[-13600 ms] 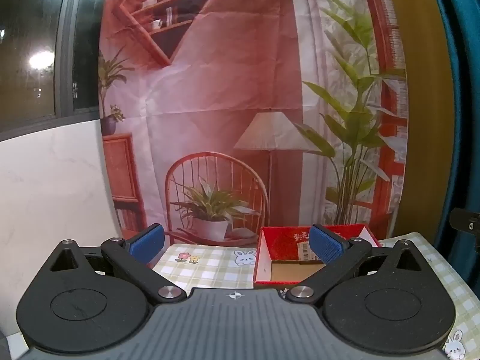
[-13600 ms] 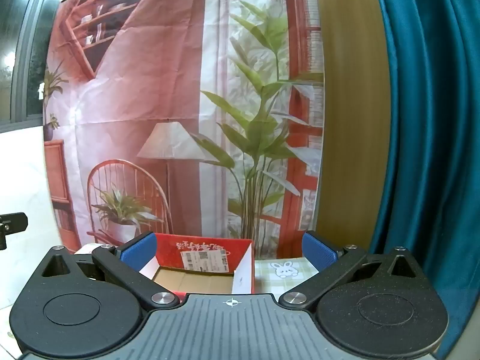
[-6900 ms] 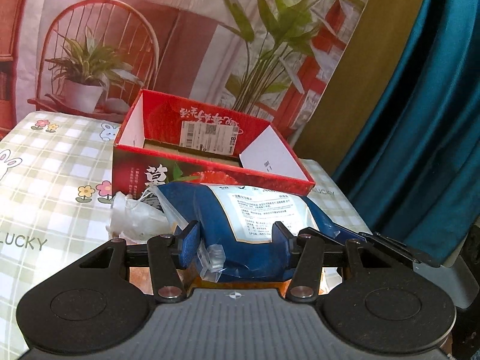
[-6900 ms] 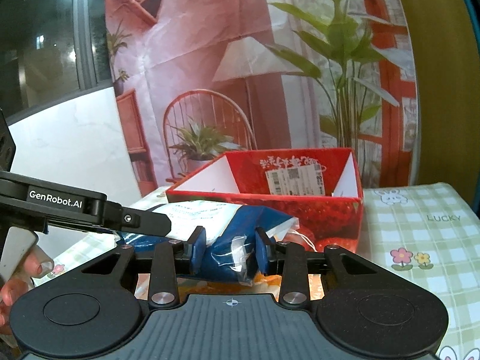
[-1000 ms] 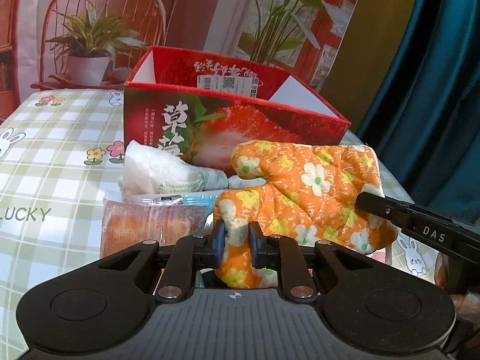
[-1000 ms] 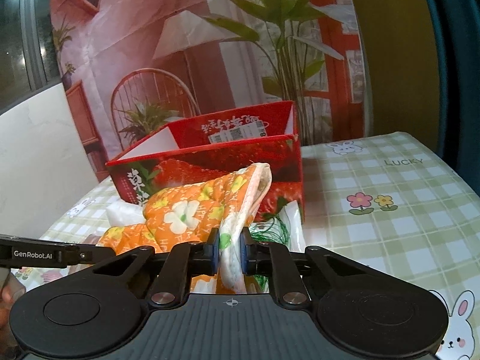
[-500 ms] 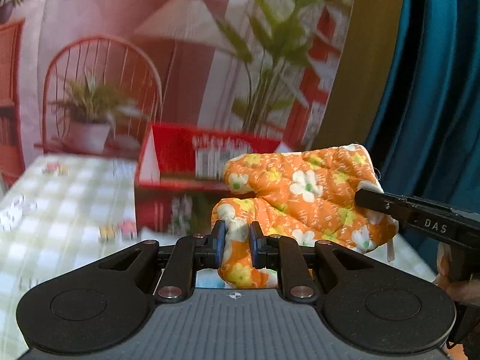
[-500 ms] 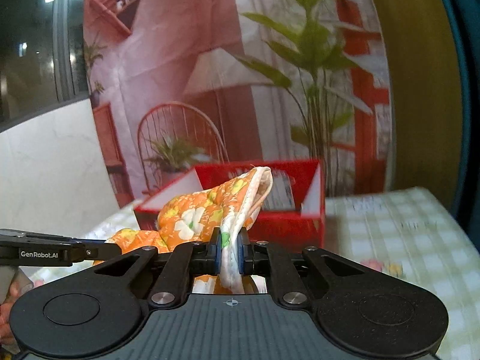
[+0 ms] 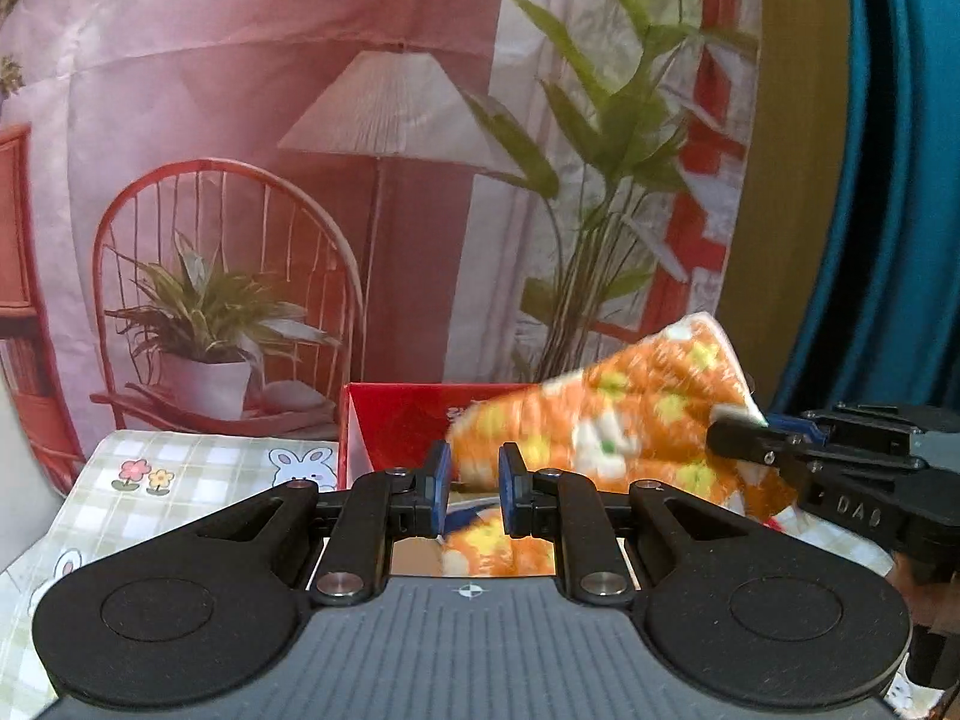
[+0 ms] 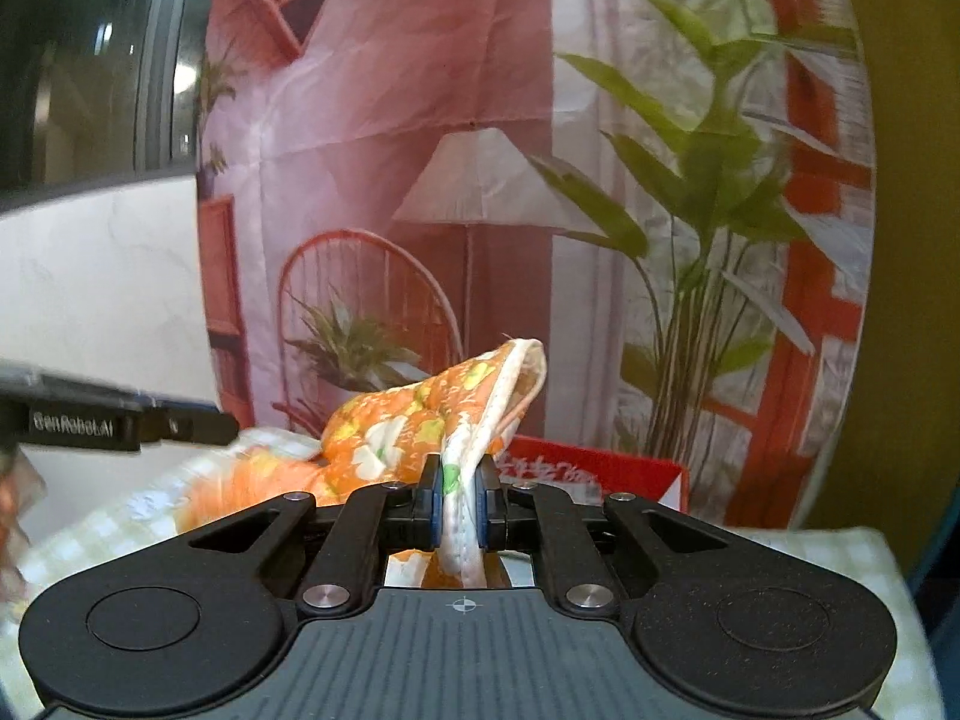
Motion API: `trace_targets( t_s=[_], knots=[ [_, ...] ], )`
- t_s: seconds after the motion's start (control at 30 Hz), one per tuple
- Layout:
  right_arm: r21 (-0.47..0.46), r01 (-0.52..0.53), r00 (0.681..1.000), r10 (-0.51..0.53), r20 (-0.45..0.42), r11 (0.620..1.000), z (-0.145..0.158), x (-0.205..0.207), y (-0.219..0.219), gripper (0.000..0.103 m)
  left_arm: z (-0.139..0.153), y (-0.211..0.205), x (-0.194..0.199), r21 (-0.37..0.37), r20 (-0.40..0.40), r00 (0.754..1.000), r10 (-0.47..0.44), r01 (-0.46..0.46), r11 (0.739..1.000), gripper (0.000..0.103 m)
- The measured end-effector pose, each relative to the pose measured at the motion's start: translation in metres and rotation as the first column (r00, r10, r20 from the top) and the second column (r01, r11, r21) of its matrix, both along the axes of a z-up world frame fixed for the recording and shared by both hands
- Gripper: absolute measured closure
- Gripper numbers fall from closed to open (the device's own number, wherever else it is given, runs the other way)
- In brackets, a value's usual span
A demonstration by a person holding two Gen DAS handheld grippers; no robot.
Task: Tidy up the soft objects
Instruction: 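Lift the orange floral cloth with the left tool and lower it into the box, then open the left tool to release the cloth and withdraw it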
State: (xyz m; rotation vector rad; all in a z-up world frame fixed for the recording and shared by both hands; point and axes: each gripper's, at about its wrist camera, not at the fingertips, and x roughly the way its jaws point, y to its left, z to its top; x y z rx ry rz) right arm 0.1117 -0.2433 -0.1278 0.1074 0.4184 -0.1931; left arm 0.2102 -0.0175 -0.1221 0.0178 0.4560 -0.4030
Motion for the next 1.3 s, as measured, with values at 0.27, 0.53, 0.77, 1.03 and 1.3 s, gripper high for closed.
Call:
trace_targets(
  t_s=[0.27,0.53,0.77,1.03,1.3],
  knots=[
    [0.011,0.024,0.993,-0.022,-0.113,1.000,-0.039,0.049,-0.016,0.094,-0.034,-0.013,0.042,0.011,-0.115,0.993,-0.002,0.004,1.000,0.085],
    [0.091,0.147,0.966,-0.123,-0.228,0.985,-0.085,0.066,-0.041,0.094,-0.057,-0.006,0.064,0.018,-0.190,0.982,0.018,-0.015,1.000,0.085],
    [0.176,0.139,0.950,-0.081,-0.300,0.975,-0.104,0.087,-0.050,0.094,-0.063,-0.002,0.076,0.020,-0.207,0.978,0.035,-0.032,0.999,0.084],
    [0.127,0.152,0.909,-0.088,-0.407,0.980,-0.106,0.105,-0.044,0.082,-0.060,0.002,0.080,0.036,-0.205,0.977,0.064,-0.058,0.998,0.084],
    [0.069,0.174,0.925,-0.139,-0.355,0.982,-0.078,0.085,-0.040,0.038,-0.049,0.005,0.062,0.045,-0.186,0.979,0.079,-0.072,0.996,0.031]
  ],
)
